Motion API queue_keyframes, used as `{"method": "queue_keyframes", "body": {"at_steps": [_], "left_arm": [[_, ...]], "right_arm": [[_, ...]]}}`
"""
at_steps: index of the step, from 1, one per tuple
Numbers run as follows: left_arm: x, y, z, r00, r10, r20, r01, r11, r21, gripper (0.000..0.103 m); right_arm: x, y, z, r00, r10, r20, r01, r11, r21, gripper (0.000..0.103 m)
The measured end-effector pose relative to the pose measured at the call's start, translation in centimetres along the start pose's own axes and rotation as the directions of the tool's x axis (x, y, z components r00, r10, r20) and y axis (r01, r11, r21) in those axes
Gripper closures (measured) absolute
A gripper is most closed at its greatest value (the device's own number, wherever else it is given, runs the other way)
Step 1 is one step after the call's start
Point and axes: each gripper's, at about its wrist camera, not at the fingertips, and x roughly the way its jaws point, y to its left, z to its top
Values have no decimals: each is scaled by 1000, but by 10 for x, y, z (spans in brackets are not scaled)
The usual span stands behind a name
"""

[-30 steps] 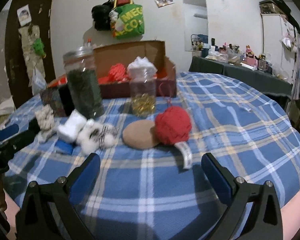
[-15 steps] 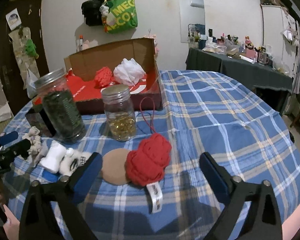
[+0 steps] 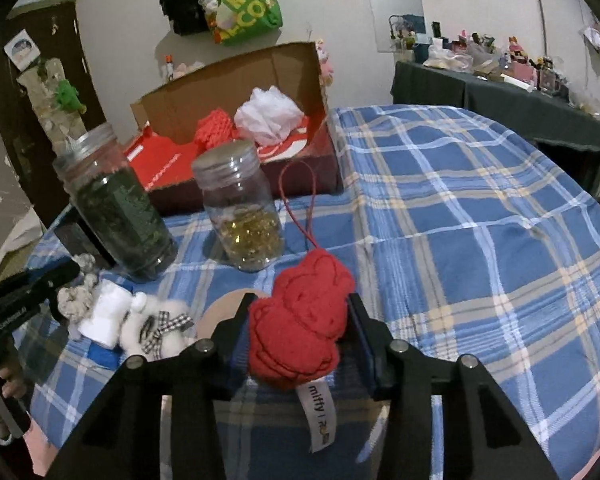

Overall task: Organize soft objects
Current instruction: 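Grasp the red knitted ball with the right tool while the left tool approaches the crochet pieces, then grasp the black knitted pompom with the left tool while the right tool holds the red ball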

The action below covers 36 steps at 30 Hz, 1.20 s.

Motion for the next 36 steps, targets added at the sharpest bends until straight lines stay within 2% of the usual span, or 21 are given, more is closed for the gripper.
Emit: {"method": "queue_keyframes", "body": {"at_steps": [9,16,17,18,21,26,28,29,31,32,33,35,36], "left_arm": [[-23,-8,2,998,-24,51,23,999,23,85],[-36,-17,0,996,-38,84,34,998,44,87],[-37,-18,0,996,-38,84,34,998,48,92],[-38,-18,0,995,-39,87,35,998,48,93],[-42,-16,0,993,-57,99,53,997,47,93],[-35,-19,-10,992,-109,66,106,993,53,91],[-30,-21,-16,995,-87,51,84,994,67,87],[-30,-21,-17,996,-77,50,74,995,69,81],[-29,-20,-23,997,-62,54,59,996,71,64],[-31,-18,-24,996,-58,62,54,996,65,34],[-34,-16,-26,995,-54,82,50,997,59,24],[-40,-14,-28,992,-51,119,44,997,64,24],[-40,-13,-29,992,-44,116,36,997,68,24]], "right_arm": [[-28,11,8,995,-19,103,22,999,-31,57],[-53,30,7,979,-29,200,45,996,-76,57],[-55,33,6,978,-27,206,45,996,-82,57],[-56,35,6,977,-25,212,45,995,-89,57],[-60,39,6,975,-15,223,38,994,-102,56],[-60,42,5,977,17,212,7,994,-112,56],[-58,45,3,979,21,202,4,992,-123,55],[-57,46,1,981,22,193,4,991,-131,53],[-51,50,-4,984,20,176,6,989,-146,52],[-48,52,-7,986,16,167,10,988,-156,49],[-47,53,-9,986,13,164,14,987,-162,45],[-42,56,-15,988,-1,156,29,984,-175,28],[-40,57,-17,988,-6,151,34,983,-183,28]]}}
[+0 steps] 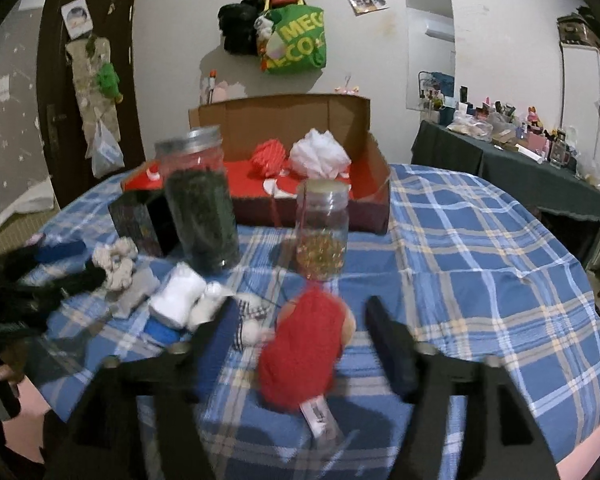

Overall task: Organize soft objects
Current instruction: 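Grasp the black knitted pompom with the left tool while the right tool holds the red ball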

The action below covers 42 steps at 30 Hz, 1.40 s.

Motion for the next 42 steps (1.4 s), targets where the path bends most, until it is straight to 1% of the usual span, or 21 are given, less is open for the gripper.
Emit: {"method": "queue_keyframes", "body": {"at_steps": [4,8,11,14,16,21,22,25,26,28,29,30,31,32,33,35,36,38,40,42], "left_arm": [[3,10,-1,1000,25,-15,-25,1000,-19,24],[7,28,-5,998,34,-46,-38,997,-70,24],[12,34,-9,997,21,-70,-27,996,-81,24],[16,37,-8,996,23,-90,-29,997,-68,24],[18,39,-7,995,26,-97,-33,997,-65,26],[17,43,-11,994,2,-105,-9,998,-65,26],[17,45,-11,994,3,-113,-11,998,-65,26],[23,48,-11,989,49,-138,-56,997,-48,26],[25,49,-10,988,54,-146,-62,997,-48,26],[29,51,-9,987,29,-159,-38,997,-59,36],[30,50,-9,986,18,-164,-28,998,-59,51],[34,49,-9,984,0,-178,-10,998,-54,61],[37,47,-9,982,-11,-190,2,999,-49,73],[39,45,-10,982,-14,-191,6,999,-40,73],[37,42,-11,984,-3,-179,-2,1000,-25,75],[31,37,-11,987,5,-161,-5,1000,-2,76],[26,35,-10,989,13,-148,-14,1000,-2,76],[15,32,-9,992,24,-127,-25,1000,-1,76],[0,27,-6,996,17,-92,-18,1000,-8,76],[-9,19,-2,997,7,-71,-7,1000,4,76]], "right_arm": [[8,8,-9,1000,-16,-17,16,999,-32,23],[13,14,-14,999,-29,-28,27,998,-53,18],[14,13,-15,999,-33,-25,32,998,-56,17],[17,13,-16,999,-42,-33,40,997,-59,17],[20,12,-17,998,-48,-36,46,997,-59,17],[24,12,-18,998,-54,-39,52,997,-54,17],[23,12,-18,998,-53,-37,51,997,-54,17],[24,11,-17,998,-50,-30,48,997,-54,17],[24,10,-17,998,-51,-30,50,997,-53,17],[25,10,-16,998,-53,-29,51,997,-56,17],[25,10,-16,998,-53,-29,52,997,-57,21],[27,11,-16,998,-56,-33,54,996,-66,25],[28,12,-16,998,-57,-34,55,996,-73,38],[28,13,-17,998,-57,-34,54,995,-79,53],[28,14,-17,998,-55,-35,52,995,-85,60],[30,15,-19,999,-15,-50,11,996,-83,64],[28,16,-19,999,-12,-47,8,996,-84,64],[20,19,-19,999,-34,-7,33,993,-111,64],[11,21,-16,999,-32,24,35,992,-120,64],[4,22,-12,999,-18,42,23,993,-119,64]]}}
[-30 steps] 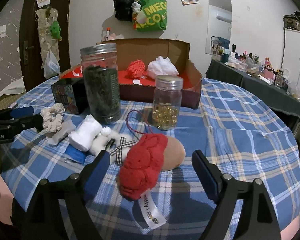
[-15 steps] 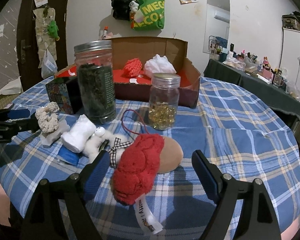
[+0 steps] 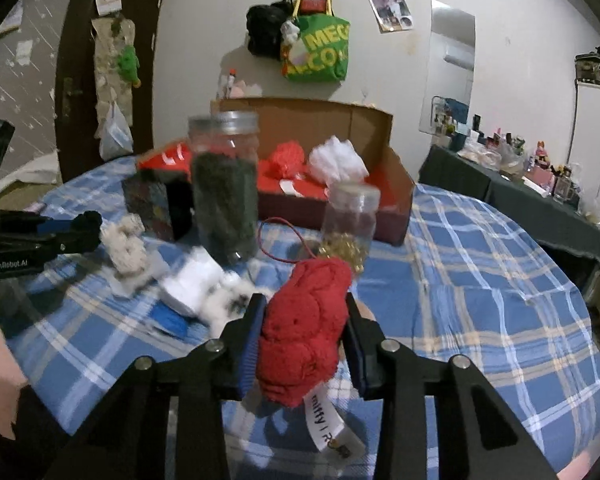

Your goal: Organize soft objects

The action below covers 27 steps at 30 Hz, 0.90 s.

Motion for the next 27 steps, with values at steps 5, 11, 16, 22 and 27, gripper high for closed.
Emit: {"method": "queue_keyframes", "body": {"at_steps": [5,11,16,22,27], "left_arm": [[-10,-34,10,993,-110,41,108,993,49,76],[7,-65,15,985,-167,34,163,982,91,76],[21,-71,18,985,-172,15,170,981,88,76],[26,-65,17,987,-160,2,160,985,67,76],[13,-45,15,990,-138,15,137,990,36,76]], "right_arm": [[-10,0,12,996,82,37,-84,996,38,64],[-6,10,16,990,135,37,-136,990,47,64],[4,12,15,990,144,10,-144,988,50,64],[9,9,13,990,144,-6,-143,988,62,64],[2,0,11,991,134,5,-134,987,86,64]]}}
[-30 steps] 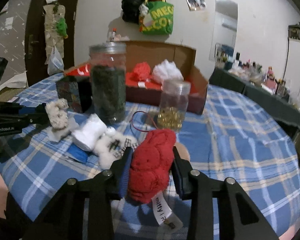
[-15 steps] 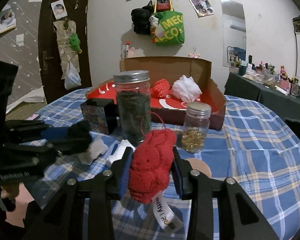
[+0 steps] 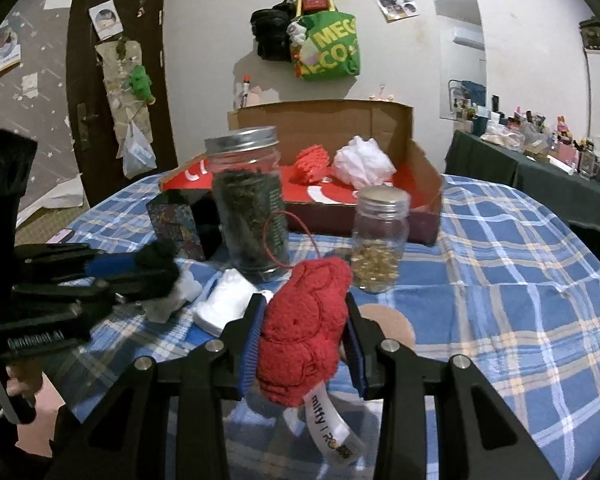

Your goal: Organize soft objects

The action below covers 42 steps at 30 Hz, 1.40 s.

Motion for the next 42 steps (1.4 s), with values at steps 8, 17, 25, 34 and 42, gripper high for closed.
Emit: {"method": "queue_keyframes", "body": {"at_steps": [8,17,25,34,42], "left_arm": [[-13,42,1,996,87,-10,-88,993,-74,76],[-7,88,2,985,162,-64,-169,976,-134,76],[12,115,8,977,182,-115,-198,969,-149,76],[25,126,26,977,175,-125,-191,973,-127,76],[35,134,33,974,179,-142,-196,975,-109,76]], "right_arm": [[-20,-33,-2,998,-65,16,64,996,69,64],[-24,-70,2,992,-124,22,119,981,156,64],[-20,-96,18,985,-171,37,160,965,205,64],[-6,-114,42,982,-181,52,166,962,216,64],[23,-118,59,990,-140,30,131,972,194,64]]}}
